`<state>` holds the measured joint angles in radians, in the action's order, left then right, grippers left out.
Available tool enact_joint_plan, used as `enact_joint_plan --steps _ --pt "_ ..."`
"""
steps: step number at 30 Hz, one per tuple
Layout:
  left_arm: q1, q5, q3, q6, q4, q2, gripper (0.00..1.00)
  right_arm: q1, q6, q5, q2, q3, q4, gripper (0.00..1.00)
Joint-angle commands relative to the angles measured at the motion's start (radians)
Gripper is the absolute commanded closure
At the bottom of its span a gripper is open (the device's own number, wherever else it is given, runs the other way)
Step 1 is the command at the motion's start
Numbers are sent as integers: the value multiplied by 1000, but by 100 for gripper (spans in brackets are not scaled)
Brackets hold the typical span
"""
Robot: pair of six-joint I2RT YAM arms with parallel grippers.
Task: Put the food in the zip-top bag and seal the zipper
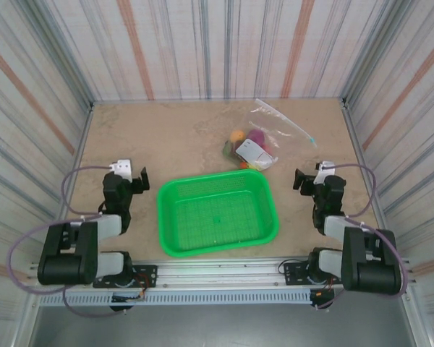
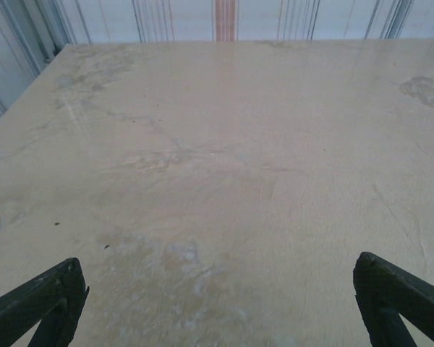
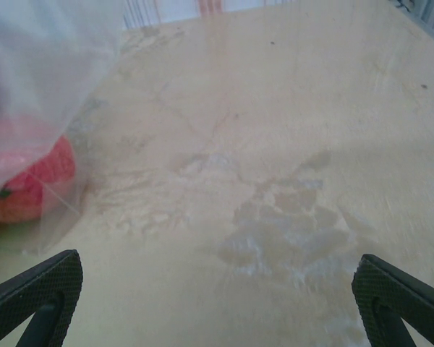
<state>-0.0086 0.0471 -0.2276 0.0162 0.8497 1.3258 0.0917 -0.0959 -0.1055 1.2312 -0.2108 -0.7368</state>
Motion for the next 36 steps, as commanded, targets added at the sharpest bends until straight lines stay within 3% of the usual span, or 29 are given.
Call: enact_joint_plan --steps 1,2,3,5,6,8,11,16,36 --pt "-8 -41 -26 33 177 139 1 -14 -2 -32 86 -94 -47 1" --pt "-6 -31 -29 41 266 200 1 -16 2 -30 105 -137 24 1" --pt "3 -35 -54 32 251 210 1 -15 -3 -23 136 -172 58 1" --pt "9 -24 -128 4 4 159 1 -5 -16 -8 181 -241 138 1" --pt "9 -16 -128 10 61 194 1 -1 -18 2 206 -268 156 1" --pt "9 -20 -145 3 1 173 1 3 -2 -24 262 -241 53 1" --pt "9 -30 -146 11 25 189 1 -16 0 37 330 -172 -146 1" --pt "-2 -30 -178 26 -57 183 1 -31 15 50 314 -189 -81 1" --pt "-17 -14 -174 38 -50 181 1 -41 9 94 314 -187 -89 1"
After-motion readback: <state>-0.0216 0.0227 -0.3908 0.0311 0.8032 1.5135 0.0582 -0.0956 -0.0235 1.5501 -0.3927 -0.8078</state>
